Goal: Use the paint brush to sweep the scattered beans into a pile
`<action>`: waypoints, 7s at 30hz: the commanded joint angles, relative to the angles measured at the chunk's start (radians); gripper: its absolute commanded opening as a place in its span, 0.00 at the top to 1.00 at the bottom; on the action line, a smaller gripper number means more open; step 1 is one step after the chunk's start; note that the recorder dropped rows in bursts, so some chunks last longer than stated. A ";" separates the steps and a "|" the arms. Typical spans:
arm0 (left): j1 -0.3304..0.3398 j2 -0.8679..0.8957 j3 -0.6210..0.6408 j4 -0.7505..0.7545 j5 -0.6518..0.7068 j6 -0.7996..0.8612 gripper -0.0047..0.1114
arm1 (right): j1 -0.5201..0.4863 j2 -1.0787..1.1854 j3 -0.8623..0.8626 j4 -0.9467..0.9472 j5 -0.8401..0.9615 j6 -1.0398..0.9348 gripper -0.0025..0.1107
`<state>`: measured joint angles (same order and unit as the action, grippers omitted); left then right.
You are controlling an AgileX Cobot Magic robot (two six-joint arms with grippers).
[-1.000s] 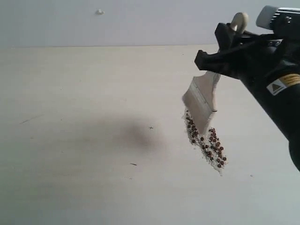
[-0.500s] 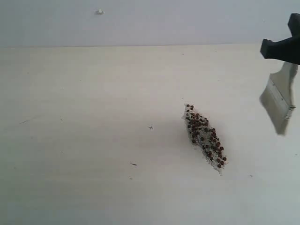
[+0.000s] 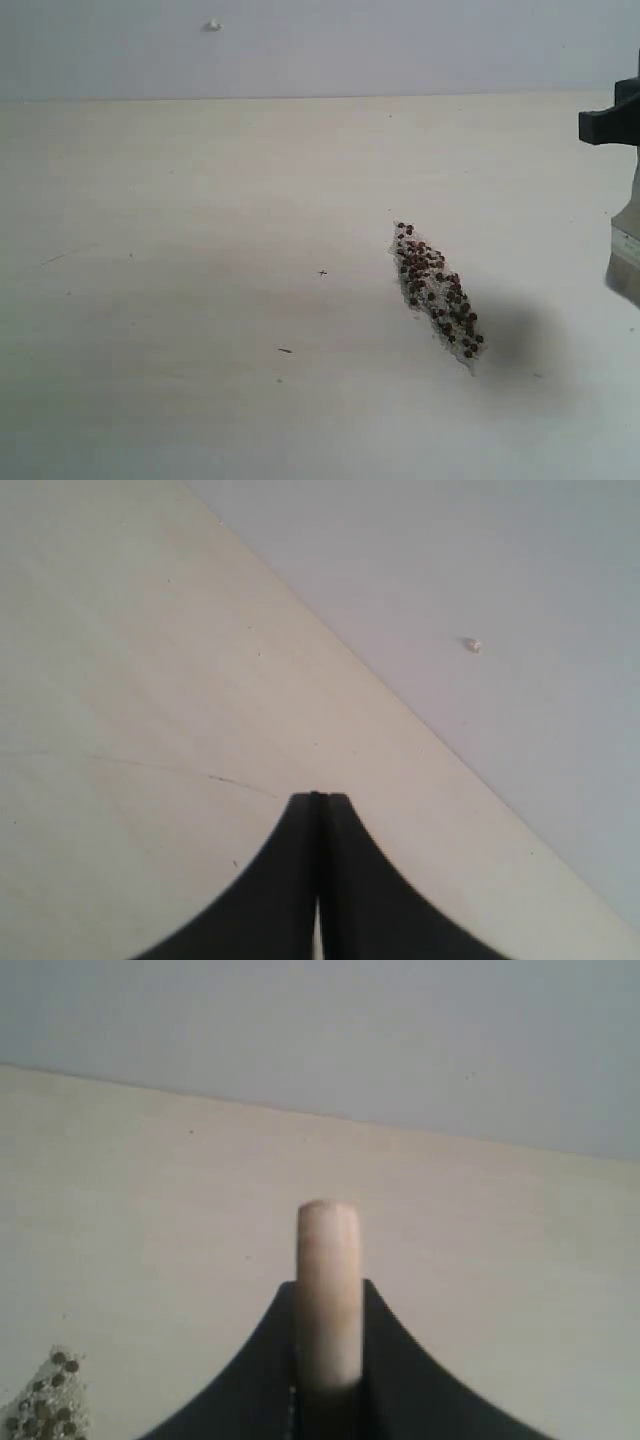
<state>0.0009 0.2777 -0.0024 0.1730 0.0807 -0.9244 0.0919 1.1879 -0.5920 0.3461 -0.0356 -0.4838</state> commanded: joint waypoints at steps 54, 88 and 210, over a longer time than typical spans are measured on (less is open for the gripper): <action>-0.002 -0.007 0.002 -0.005 -0.001 0.006 0.96 | -0.008 0.118 -0.343 0.934 1.233 -1.132 0.98; -0.002 -0.007 0.002 -0.005 -0.001 0.006 0.96 | -0.008 0.118 -0.343 0.966 1.235 -1.132 0.98; -0.002 -0.007 0.002 -0.005 -0.001 0.006 0.96 | -0.156 0.580 -0.553 1.105 1.257 -1.396 0.98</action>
<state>0.0009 0.2777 -0.0024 0.1730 0.0807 -0.9244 -0.0600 1.7939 -1.1421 1.4273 1.2151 -1.8963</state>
